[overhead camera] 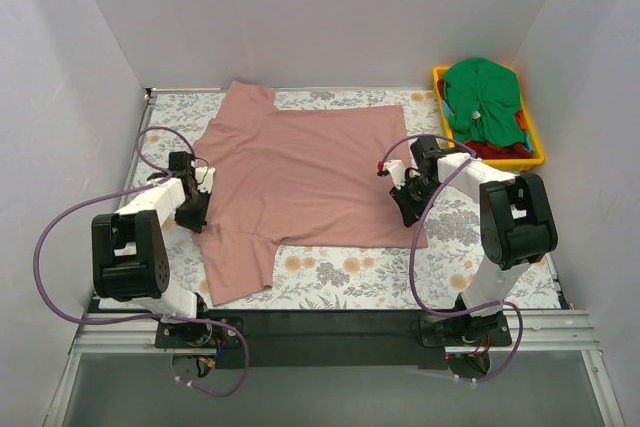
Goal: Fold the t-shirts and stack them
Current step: Flatten the tshirt out
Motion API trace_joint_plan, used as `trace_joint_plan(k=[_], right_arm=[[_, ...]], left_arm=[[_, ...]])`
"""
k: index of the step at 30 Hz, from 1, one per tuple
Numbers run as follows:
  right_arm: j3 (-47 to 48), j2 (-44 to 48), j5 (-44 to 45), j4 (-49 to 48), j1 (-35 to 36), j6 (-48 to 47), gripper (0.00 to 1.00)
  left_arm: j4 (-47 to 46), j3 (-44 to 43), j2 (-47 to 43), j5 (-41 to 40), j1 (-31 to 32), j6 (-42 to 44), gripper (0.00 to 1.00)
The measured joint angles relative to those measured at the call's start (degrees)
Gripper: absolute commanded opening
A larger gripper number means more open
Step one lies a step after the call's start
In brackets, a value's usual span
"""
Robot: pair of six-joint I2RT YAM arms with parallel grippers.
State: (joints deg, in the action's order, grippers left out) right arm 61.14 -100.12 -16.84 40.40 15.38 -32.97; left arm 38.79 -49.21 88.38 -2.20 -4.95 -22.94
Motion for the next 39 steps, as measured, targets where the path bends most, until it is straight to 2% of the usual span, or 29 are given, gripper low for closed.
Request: trace_joint_plan(k=[9, 16, 18, 22, 25, 27, 33, 39], right_arm=[[-0.4, 0.2, 0.4, -0.5, 0.0, 0.1, 0.18], [-0.6, 0.4, 0.5, -0.8, 0.0, 0.2, 0.19], [-0.6, 0.5, 0.3, -0.7, 0.0, 0.2, 0.21], [-0.7, 1.0, -1.4, 0.2, 0.0, -0.4, 0.37], [-0.7, 1.6, -4.0, 2.6, 0.2, -1.1, 0.41], [-0.5, 3.0, -5.0, 4.6, 0.2, -1.3, 0.40], [2.2, 9.1, -5.7, 7.2, 0.4, -1.0, 0.29], [0.1, 6.6, -3.6, 6.7, 0.4, -1.3, 0.26]], left_arm=[[1.1, 0.0, -2.4, -1.0, -3.0, 1.6, 0.00], [1.1, 0.1, -2.5, -1.3, -6.1, 3.3, 0.22], [1.1, 0.1, -2.5, -1.4, -6.8, 3.8, 0.25], [1.7, 0.1, -3.2, -0.5, -7.4, 4.2, 0.28], [3.8, -0.9, -4.7, 2.2, -7.7, 4.4, 0.28], [5.1, -3.0, -5.8, 4.5, -7.7, 4.5, 0.29], [5.2, -10.6, -6.0, 12.0, -7.7, 4.4, 0.27], [1.1, -7.9, -1.7, 15.0, -7.6, 4.0, 0.25]])
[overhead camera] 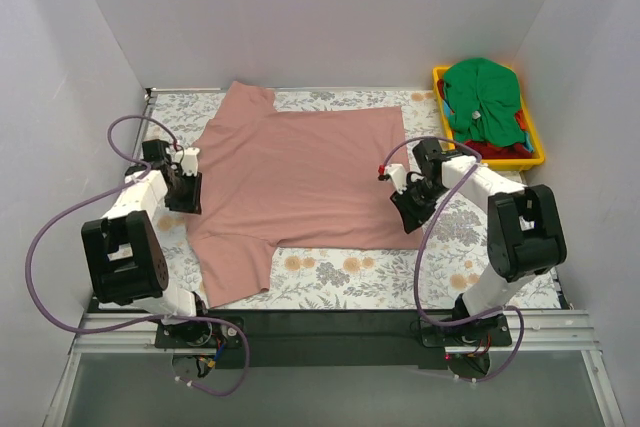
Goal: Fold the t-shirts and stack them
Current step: Flatten the tshirt out
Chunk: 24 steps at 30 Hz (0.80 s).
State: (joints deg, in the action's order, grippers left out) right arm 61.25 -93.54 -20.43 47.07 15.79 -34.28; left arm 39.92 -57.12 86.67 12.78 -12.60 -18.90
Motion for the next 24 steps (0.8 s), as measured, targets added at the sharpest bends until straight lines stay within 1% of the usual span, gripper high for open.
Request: trace_joint_plan(k=[4, 8, 13, 14, 17, 18, 19, 20, 21, 22, 24], right_arm=[[-3.8, -3.2, 2.9, -1.9, 0.0, -0.3, 0.26], [-5.0, -2.6, 3.2, -2.6, 0.0, -0.4, 0.26], [-9.2, 1.7, 4.0, -5.2, 0.1, -1.5, 0.27], [-10.1, 2.7, 4.2, -5.2, 0.1, -2.0, 0.28], [-11.0, 4.2, 3.6, -2.2, 0.0, -2.9, 0.39], [-10.4, 4.3, 2.8, -0.7, -0.2, -3.2, 0.43], [-8.9, 4.3, 1.8, 1.2, -0.4, -3.2, 0.47], [-6.4, 4.2, 0.8, 3.1, -0.7, -3.0, 0.50], [-2.5, 4.0, -0.6, 4.3, -1.1, -2.5, 0.54], [1.6, 3.7, -1.7, 4.6, -1.4, -1.9, 0.54], [10.8, 1.7, -3.2, 5.1, -1.9, -0.6, 0.54]], left_arm=[[-1.4, 5.2, 1.1, -0.4, 0.0, 0.1, 0.22], [-2.3, 9.7, 0.6, -2.0, 0.0, 0.7, 0.20], [-2.9, 15.6, -6.2, -3.7, -0.5, 2.0, 0.17], [-2.2, 16.7, -7.7, -3.8, -0.8, 2.3, 0.17], [1.6, 17.9, -10.5, -3.8, -1.5, 3.1, 0.21], [3.0, 17.2, -10.6, -3.4, -1.6, 3.2, 0.23], [4.7, 15.5, -10.1, -2.8, -1.7, 3.3, 0.32], [6.9, 12.5, -9.0, -1.9, -1.7, 3.5, 0.37], [9.2, 8.0, -6.9, -0.4, -1.8, 3.2, 0.44], [10.2, 2.7, -4.5, 1.3, -1.8, 2.8, 0.51], [11.1, -9.9, 1.2, 5.2, -1.8, 1.7, 0.56]])
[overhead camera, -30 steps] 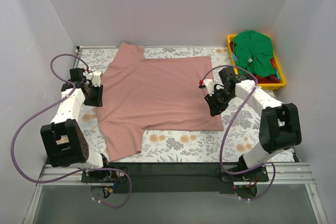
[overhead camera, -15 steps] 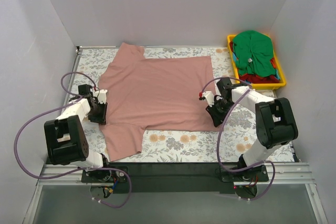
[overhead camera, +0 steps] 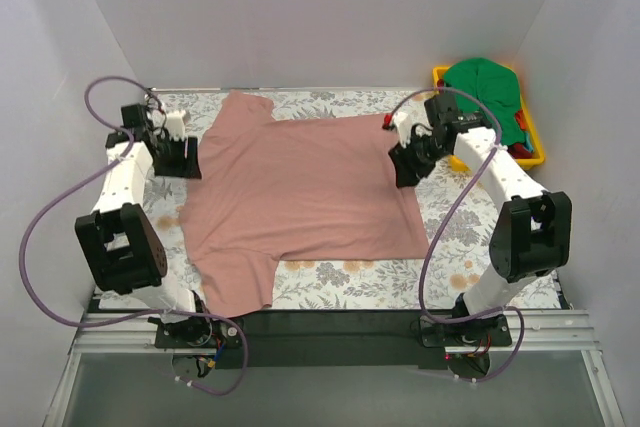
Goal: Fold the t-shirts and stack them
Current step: Fold the tshirt
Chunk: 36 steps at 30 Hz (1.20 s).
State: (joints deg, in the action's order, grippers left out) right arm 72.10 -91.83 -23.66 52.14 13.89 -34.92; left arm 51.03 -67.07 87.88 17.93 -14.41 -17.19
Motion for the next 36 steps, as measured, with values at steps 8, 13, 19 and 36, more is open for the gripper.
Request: trace_joint_plan(k=[8, 13, 19, 36], right_arm=[[37.7, -23.6, 2.2, -10.4, -3.3, 10.3, 0.54], [51.0, -39.6, 6.4, -16.1, -4.9, 15.5, 0.56], [50.8, -46.6, 12.3, -23.6, -5.6, 18.5, 0.62], [50.2, -53.5, 13.2, -38.6, -5.6, 18.8, 0.64]], left_arm=[[-11.2, -33.2, 22.0, 10.8, 0.6, -9.3, 0.58], [-18.7, -42.3, 35.0, 11.6, 1.4, -15.1, 0.59], [-22.9, -50.0, 46.8, 8.6, 3.2, -18.2, 0.60], [-33.1, -62.5, 62.9, -0.8, 10.4, -14.4, 0.70]])
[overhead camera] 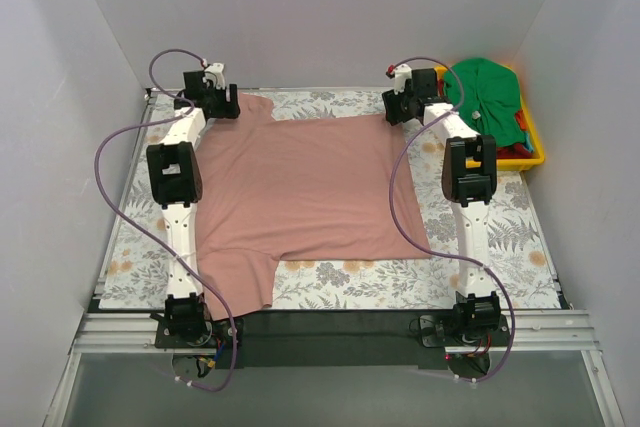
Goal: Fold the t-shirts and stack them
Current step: Fold the tshirt
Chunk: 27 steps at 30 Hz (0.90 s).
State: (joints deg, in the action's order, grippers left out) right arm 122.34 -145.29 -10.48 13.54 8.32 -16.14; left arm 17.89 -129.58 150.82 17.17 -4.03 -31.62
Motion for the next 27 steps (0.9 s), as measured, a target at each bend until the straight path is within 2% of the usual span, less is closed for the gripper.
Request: trace_joint_plan(k=[5, 8, 13, 14, 16, 18, 21, 27], right_arm=[[0.0, -0.2, -0.8, -0.8, 0.0, -0.7, 0.64], [0.0, -0.3, -1.3, -1.1, 0.0, -0.8, 0.59], [0.0, -0.4, -2.0, -1.3, 0.0, -1.5, 0.37], [0.0, -0.4, -2.2, -1.3, 0.0, -1.6, 0.34], [0.0, -0.4, -3.0, -1.4, 0.0, -2.1, 0.17], [-0.2, -0.4, -4.2, -1.5, 0.0, -2.9, 0.02], [-0.3, -0.4, -5.4, -1.7, 0.0, -3.7, 0.01], [-0.4, -0.4, -6.4, -1.7, 0.0, -5.1, 0.01]], left_arm=[[-2.1, -0.6, 0.9, -2.2, 1.3, 2.2, 0.71], [-3.7, -1.1, 1.6, -3.0, 1.8, 2.7, 0.71], [-7.5, -2.2, 3.7, -3.5, 1.9, 2.9, 0.71], [-7.9, -2.6, 4.1, -3.5, 1.9, 2.9, 0.68], [-8.9, -3.7, 5.0, -3.3, 1.9, 2.6, 0.64], [-9.4, -4.2, 5.5, -3.1, 1.9, 2.4, 0.49], [-9.6, -4.2, 5.5, -3.0, 1.9, 1.9, 0.33], [-10.2, -4.2, 5.5, -2.8, 1.9, 1.6, 0.15]])
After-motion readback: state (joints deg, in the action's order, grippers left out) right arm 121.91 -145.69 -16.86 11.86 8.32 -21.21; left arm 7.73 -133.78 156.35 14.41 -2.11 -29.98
